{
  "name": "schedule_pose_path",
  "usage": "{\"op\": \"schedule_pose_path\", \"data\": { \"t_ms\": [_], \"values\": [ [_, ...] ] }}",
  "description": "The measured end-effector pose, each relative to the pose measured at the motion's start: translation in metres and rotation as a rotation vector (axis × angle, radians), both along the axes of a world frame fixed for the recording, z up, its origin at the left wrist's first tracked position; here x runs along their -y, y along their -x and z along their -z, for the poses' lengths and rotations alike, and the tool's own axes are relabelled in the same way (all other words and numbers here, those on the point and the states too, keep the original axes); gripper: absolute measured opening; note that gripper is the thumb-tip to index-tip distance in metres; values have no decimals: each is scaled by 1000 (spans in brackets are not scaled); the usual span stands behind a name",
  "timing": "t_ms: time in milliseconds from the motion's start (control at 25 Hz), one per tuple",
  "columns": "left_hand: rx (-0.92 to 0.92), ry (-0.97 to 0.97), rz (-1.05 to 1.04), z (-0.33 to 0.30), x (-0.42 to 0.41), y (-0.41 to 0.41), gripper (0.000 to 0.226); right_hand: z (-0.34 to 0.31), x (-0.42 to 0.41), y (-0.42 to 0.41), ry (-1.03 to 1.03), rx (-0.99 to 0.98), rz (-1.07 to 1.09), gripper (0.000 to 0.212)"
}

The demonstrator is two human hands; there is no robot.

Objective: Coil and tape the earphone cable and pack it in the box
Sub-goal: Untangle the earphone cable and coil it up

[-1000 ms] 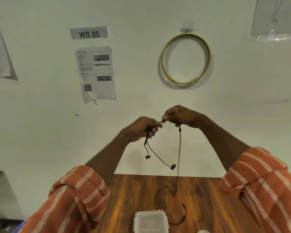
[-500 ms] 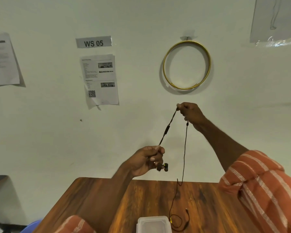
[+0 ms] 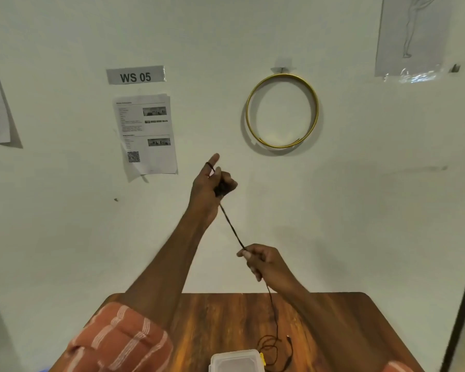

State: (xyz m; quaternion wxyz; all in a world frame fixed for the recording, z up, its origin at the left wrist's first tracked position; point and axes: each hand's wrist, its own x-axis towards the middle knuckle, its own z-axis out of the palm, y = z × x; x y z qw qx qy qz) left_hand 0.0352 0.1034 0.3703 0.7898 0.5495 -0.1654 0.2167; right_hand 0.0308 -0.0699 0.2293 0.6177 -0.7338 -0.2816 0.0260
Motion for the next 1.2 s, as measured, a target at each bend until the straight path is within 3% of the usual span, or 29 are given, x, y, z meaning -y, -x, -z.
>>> {"op": "schedule_pose_path", "data": {
  "t_ms": [120, 200, 320, 480, 560, 640, 760, 920, 1000, 1080, 1200],
  "values": [
    [15, -610, -160, 24, 1, -6, 49, -39, 22, 26, -50, 69, -47, 21],
    [-91, -738, -54, 48, 11, 5, 50, -75, 40, 27, -84, 119, -11, 25],
    [-220, -556, 155, 72, 43, 37, 38, -119, 49, 11, -21, 231, 64, 28],
    [-183, -73, 534, 64, 69, 55, 52, -122, 41, -19, -10, 220, 68, 29],
    [-98, 61, 517, 44, 70, 49, 50, -97, 33, -22, -73, 106, 29, 29],
    [-50, 125, 321, 18, 64, 34, 45, -63, 27, -14, -73, 36, 8, 30],
    [18, 3, -29, -15, 36, 4, 30, -27, 25, 7, 52, 14, -60, 26],
    [-36, -619, -274, -12, 6, -27, 53, -51, 42, 18, 67, 152, -24, 26],
    [-102, -793, -165, 9, 5, -27, 53, -82, 52, 13, 10, 233, 47, 26],
    [-178, -800, 27, 33, 12, -14, 47, -115, 57, 1, -16, 309, 104, 26],
    [-245, -479, 341, 57, 41, 14, 50, -141, 50, -23, 72, 395, 181, 29]
  ]
}}
